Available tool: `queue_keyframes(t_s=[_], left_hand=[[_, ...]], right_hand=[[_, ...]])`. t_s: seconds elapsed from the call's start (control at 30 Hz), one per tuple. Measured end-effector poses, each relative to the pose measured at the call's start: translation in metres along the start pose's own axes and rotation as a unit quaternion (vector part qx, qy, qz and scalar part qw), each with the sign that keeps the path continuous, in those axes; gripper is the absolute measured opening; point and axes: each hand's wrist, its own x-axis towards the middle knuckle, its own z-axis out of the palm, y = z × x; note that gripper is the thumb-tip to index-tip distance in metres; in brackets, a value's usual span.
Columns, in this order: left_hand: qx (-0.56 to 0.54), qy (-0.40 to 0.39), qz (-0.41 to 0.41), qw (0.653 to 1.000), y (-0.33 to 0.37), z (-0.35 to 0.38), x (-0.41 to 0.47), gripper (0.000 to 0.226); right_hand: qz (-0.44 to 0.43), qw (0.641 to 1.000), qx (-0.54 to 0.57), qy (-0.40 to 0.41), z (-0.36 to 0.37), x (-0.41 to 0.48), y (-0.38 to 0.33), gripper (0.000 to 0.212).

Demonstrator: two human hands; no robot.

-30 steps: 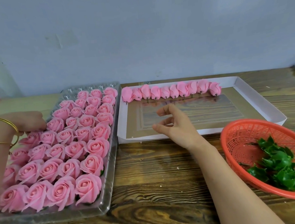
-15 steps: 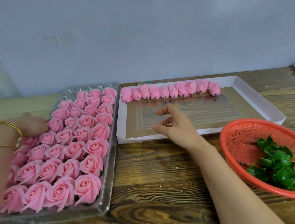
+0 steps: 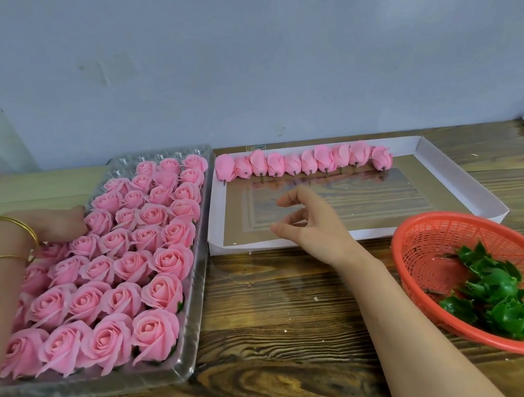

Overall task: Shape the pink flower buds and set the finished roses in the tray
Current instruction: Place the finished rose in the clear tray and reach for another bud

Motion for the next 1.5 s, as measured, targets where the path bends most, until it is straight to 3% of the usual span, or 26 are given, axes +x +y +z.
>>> queue_keyframes(t_s=[0.3, 0.47, 0.53, 0.67, 0.8, 0.9, 1.1, 1.33, 1.5], left_hand=[[-0.002, -0.01, 0.072, 0.997, 0.01, -0.006, -0.018, 0.037], [0.024, -0.018, 0.003, 1.0, 0.019, -0.022, -0.029, 0.056], [0.044, 0.007, 0.01, 0.999, 0.02, -0.035, -0.032, 0.06], [0.035, 0.125, 0.068, 0.989, 0.05, -0.072, -0.051, 0.044], [-0.042, 0.266, 0.167, 0.948, 0.107, -0.103, -0.095, 0.03], [-0.107, 0.309, 0.244, 0.913, 0.154, -0.107, -0.133, 0.027], [-0.284, 0.28, 0.311, 0.863, 0.227, -0.076, -0.156, 0.028], [-0.375, 0.315, 0.256, 0.833, 0.258, 0.017, -0.125, 0.018], [-0.417, 0.305, 0.236, 0.823, 0.256, 0.072, -0.112, 0.017]], right_hand=[[0.0, 1.0, 0.017, 0.005, -0.001, -0.001, -0.002, 0.03], [0.001, 0.999, 0.034, 0.01, -0.001, 0.0, 0.0, 0.03], [0.001, 0.999, 0.042, 0.019, -0.001, 0.0, 0.0, 0.029], [-0.008, 0.997, 0.052, 0.053, 0.0, 0.001, 0.0, 0.028], [-0.016, 0.995, 0.062, 0.074, 0.001, 0.003, -0.001, 0.026], [-0.025, 0.993, 0.069, 0.098, 0.002, 0.004, -0.001, 0.025], [-0.03, 0.984, 0.091, 0.148, 0.0, 0.007, 0.001, 0.024], [-0.038, 0.97, 0.114, 0.211, -0.003, 0.008, 0.001, 0.019], [-0.036, 0.962, 0.112, 0.248, -0.006, 0.009, 0.0, 0.029]])
